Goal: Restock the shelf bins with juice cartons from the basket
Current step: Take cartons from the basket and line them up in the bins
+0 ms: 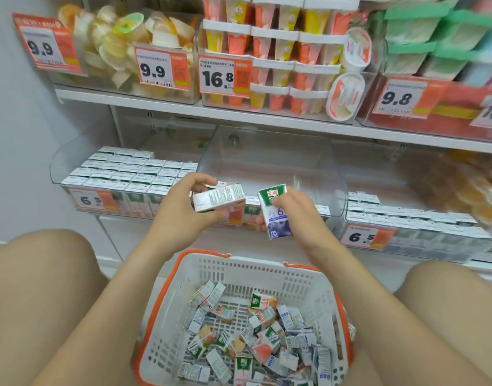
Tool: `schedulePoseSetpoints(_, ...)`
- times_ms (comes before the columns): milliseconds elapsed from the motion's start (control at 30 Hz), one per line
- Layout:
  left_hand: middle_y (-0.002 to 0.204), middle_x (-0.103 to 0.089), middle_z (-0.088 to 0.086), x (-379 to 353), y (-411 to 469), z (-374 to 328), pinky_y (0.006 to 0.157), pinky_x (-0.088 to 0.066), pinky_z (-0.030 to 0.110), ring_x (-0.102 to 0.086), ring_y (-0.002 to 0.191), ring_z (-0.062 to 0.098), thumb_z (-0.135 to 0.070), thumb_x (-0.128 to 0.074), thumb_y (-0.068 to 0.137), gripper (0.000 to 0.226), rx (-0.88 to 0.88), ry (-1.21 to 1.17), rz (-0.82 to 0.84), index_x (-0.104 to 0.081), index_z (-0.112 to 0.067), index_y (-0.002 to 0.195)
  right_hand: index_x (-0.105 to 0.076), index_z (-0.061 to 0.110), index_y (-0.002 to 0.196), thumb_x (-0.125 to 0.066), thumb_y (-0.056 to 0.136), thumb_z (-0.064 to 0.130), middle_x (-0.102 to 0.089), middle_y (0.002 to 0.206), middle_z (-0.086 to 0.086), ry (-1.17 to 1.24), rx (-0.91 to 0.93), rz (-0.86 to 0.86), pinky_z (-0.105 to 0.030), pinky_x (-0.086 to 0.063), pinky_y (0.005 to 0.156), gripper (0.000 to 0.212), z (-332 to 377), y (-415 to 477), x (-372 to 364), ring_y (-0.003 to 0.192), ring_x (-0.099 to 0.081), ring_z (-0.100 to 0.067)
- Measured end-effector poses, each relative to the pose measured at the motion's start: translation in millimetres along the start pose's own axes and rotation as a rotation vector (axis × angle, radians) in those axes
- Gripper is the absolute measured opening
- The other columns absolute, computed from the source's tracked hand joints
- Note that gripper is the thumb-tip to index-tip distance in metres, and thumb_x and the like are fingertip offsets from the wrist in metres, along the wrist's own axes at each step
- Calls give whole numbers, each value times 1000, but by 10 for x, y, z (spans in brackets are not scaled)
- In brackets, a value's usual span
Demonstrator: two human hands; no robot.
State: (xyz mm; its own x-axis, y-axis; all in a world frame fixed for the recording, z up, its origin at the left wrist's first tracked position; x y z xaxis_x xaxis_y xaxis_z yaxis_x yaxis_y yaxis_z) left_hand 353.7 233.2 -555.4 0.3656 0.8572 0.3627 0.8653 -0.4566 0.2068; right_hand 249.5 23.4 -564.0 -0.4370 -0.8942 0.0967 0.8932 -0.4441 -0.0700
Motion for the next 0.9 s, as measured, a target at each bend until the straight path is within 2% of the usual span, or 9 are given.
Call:
schedulePoseSetpoints(133,93,-75,-12,-218,117,-231,69,-57,27,-66,78,6,-26,-95,74,38,-63,-18,-35,-69,-31,102,-67,8,103,-63,100,23,-71,89,-13,-125,132,-56,-29,-56,57,15,210,26,198,67,-69,-16)
schedulePoseSetpoints(233,100,-75,-11,-480,220,-390,68,-57,24,-68,86,9,-21,-90,80,35,-117,-13,35,-72,-28,110,-69,11,99,-67,96,25,-74,88,-7,-358,245,-73,-22,-52,56,14,353,76,348,66,-70,-8)
schedulePoseSetpoints(367,108,-74,-9,-884,340,-562,73,-63,37,-72,89,18,-21,-88,83,41,-126,-24,154,-69,-33,118,-69,18,87,-64,84,30,-71,69,-1,-588,273,-100,-37,-60,58,13,542,90,670,64,-71,-19)
schedulePoseSetpoints(433,105,-76,-10,-1095,407,-659,77,-62,38,-71,91,16,-23,-86,85,35,-167,-27,174,-71,-31,115,-71,21,87,-64,84,28,-71,73,-3,-624,254,-73,-39,-59,52,11,647,103,897,58,-68,-20)
schedulePoseSetpoints(533,100,-76,-15,-1436,498,-820,80,-56,28,-69,91,10,-24,-82,89,28,-210,-51,179,-70,-32,113,-75,26,90,-61,88,27,-71,89,-14,-599,219,-43,-31,-55,43,14,781,149,1296,53,-67,-21)
schedulePoseSetpoints(667,98,-74,-18,-1900,610,-1003,81,-52,23,-66,91,6,-25,-78,93,26,-217,-120,184,-68,-37,113,-76,20,89,-60,90,23,-72,84,-17,-615,206,-226,-32,-57,43,16,735,244,1927,47,-63,-14)
schedulePoseSetpoints(767,99,-76,-15,-2192,679,-1111,80,-55,23,-69,93,8,-21,-78,92,29,-218,-183,189,-68,-37,114,-70,19,115,-60,95,23,-72,99,-10,-600,181,-401,-40,-63,60,23,529,328,2410,67,-73,-20)
schedulePoseSetpoints(833,100,-75,-15,-2340,695,-1160,79,-56,22,-69,93,6,-19,-79,92,30,-234,-195,185,-68,-36,113,-59,21,134,-60,101,28,-68,104,-5,-796,223,-415,-32,-51,75,34,420,416,2646,91,-64,-23)
schedulePoseSetpoints(900,102,-74,-18,-2444,694,-1177,78,-57,21,-68,95,5,-21,-78,92,28,-249,-183,167,-67,-36,114,-53,20,140,-61,103,24,-66,101,-6,-891,259,-354,-30,-40,71,38,324,521,2789,99,-56,-26)
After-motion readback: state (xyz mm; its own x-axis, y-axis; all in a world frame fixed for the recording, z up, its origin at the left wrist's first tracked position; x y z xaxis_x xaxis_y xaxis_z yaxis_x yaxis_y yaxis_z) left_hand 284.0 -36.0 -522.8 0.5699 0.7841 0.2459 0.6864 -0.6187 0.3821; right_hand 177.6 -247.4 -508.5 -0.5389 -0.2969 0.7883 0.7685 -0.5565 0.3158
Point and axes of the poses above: each hand's wrist, its own y-axis towards the middle knuckle, its own x-axis out of the back of the hand, z = x × y, the point moved 5 cm from there along y, towards the middle knuckle
